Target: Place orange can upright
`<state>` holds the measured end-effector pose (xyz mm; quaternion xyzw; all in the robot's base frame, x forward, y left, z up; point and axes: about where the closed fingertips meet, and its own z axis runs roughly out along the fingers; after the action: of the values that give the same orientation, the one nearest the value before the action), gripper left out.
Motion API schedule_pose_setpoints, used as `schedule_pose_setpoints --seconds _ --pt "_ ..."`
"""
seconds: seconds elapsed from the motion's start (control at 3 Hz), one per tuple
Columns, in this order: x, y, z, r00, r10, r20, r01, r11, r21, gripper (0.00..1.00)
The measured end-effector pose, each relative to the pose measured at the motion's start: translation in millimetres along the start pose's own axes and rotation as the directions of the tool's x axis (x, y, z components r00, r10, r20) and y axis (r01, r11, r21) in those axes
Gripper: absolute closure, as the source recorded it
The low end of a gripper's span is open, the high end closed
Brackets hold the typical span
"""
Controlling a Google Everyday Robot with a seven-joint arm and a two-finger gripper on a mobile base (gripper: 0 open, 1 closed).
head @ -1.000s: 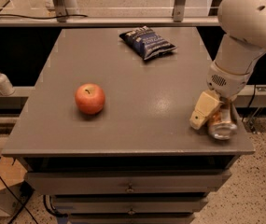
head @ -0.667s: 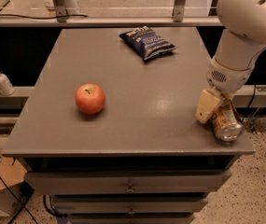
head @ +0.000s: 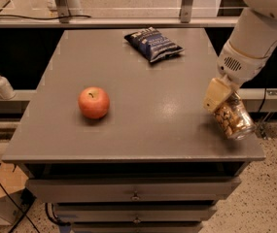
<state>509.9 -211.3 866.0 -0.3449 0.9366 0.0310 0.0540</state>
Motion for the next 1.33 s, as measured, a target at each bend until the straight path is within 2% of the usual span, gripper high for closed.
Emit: schedule_pose_setpoints --seconds 0.33,0.67,1.0,1.33 --pt "-14 -2 -9 0.991 -0.043 0.129 0.053 0.9959 -0.074 1.0" --pt "-32 -12 -15 0.939 -0.089 0.332 0.148 0.9761 -0.159 1.0" --pt "-44 -13 -31 0.835 -0.149 0.529 0.282 0.9426 -0.179 1.0" --pt "-43 -9 -51 0.713 -0.226 0.664 0.376 0.9224 -0.089 1.0"
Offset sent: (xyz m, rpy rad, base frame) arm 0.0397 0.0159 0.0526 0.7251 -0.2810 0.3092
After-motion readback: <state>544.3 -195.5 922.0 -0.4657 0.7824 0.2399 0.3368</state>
